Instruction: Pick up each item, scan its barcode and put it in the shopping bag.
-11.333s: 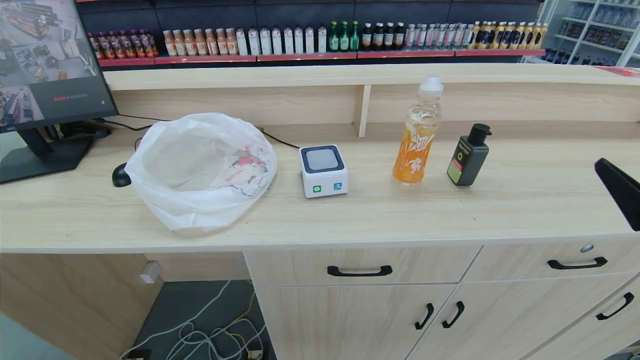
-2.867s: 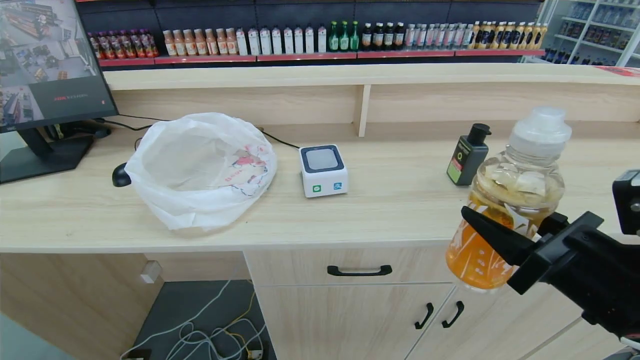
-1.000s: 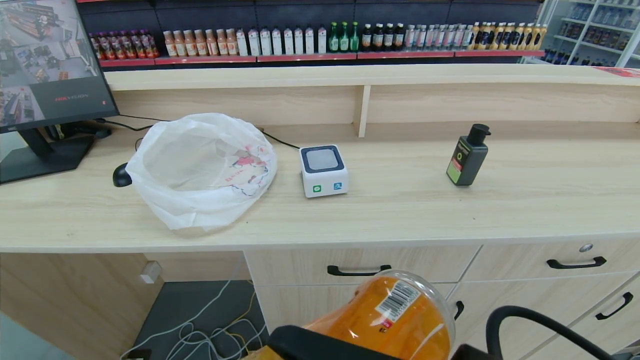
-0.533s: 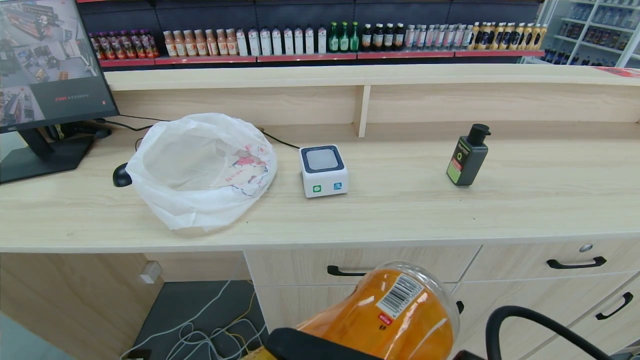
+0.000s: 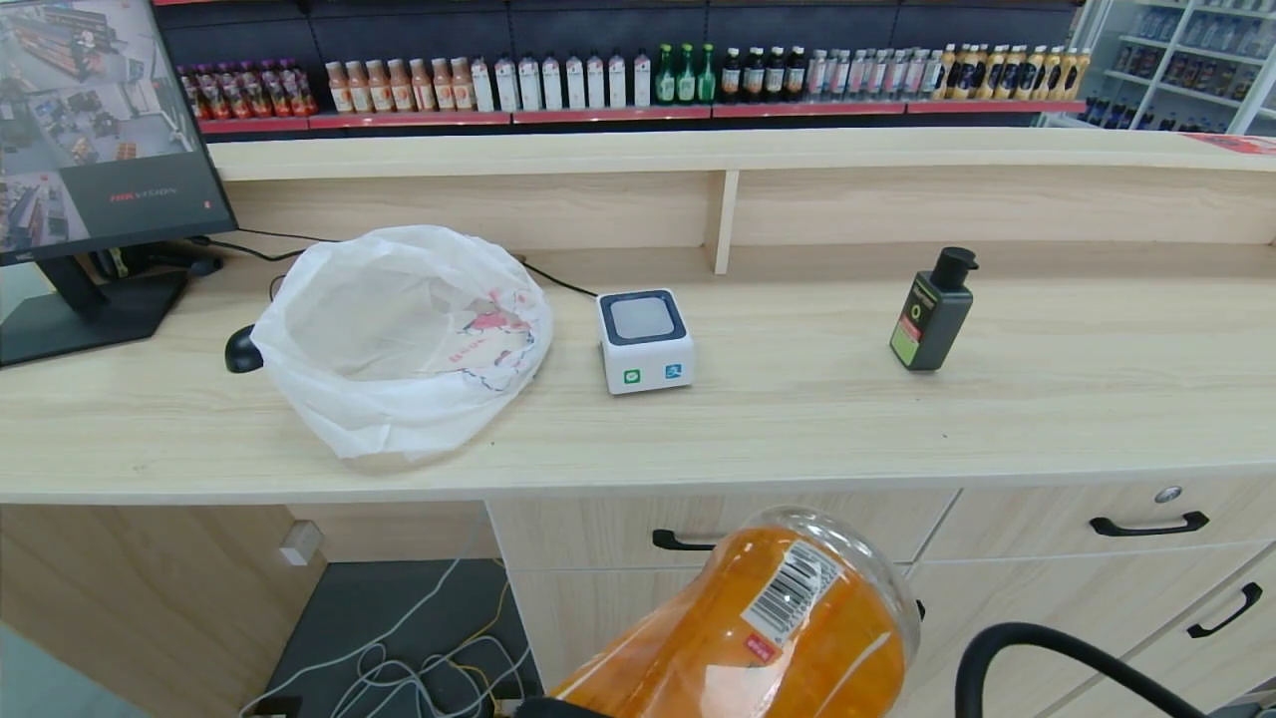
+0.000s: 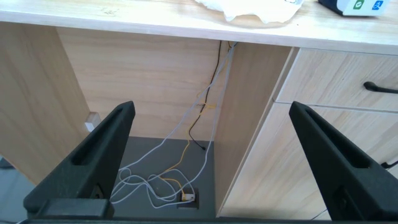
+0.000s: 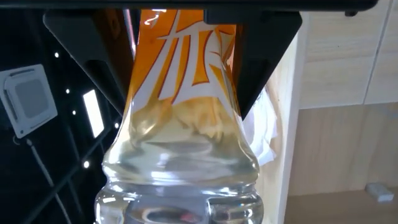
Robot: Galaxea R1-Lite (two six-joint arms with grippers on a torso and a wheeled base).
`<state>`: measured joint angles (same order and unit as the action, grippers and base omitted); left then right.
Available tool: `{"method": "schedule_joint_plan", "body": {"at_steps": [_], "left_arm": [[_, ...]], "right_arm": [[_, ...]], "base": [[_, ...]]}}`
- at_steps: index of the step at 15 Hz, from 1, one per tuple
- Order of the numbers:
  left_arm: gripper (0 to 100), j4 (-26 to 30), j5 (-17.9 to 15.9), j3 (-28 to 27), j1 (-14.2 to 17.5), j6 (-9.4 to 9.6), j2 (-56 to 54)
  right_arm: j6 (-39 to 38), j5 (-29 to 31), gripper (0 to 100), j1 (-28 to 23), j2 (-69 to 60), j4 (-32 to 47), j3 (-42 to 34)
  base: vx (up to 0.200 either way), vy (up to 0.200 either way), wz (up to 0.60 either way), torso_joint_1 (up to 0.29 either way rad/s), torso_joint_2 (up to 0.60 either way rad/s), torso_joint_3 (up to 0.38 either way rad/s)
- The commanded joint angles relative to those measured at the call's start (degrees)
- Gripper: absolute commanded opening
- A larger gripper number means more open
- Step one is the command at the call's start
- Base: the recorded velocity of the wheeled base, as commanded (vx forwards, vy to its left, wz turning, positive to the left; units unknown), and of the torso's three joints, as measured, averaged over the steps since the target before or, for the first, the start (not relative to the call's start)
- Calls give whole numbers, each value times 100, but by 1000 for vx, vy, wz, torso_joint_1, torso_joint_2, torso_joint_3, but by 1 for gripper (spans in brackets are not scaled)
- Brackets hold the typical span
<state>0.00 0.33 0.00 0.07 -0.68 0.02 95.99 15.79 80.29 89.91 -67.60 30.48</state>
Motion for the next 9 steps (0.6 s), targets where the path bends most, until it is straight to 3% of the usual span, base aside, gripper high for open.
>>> {"method": "schedule_joint_plan", "body": {"at_steps": [1, 9], "left_arm": [[100, 0, 2, 0, 1, -2, -2], [100, 0, 2, 0, 1, -2, -2]], "right_arm": [[69, -14, 0, -66, -8, 1, 11], [509, -375, 0, -268, 27, -17, 81]], "base": [[0, 0, 0, 0, 0, 0], [0, 0, 0, 0, 0, 0]]}}
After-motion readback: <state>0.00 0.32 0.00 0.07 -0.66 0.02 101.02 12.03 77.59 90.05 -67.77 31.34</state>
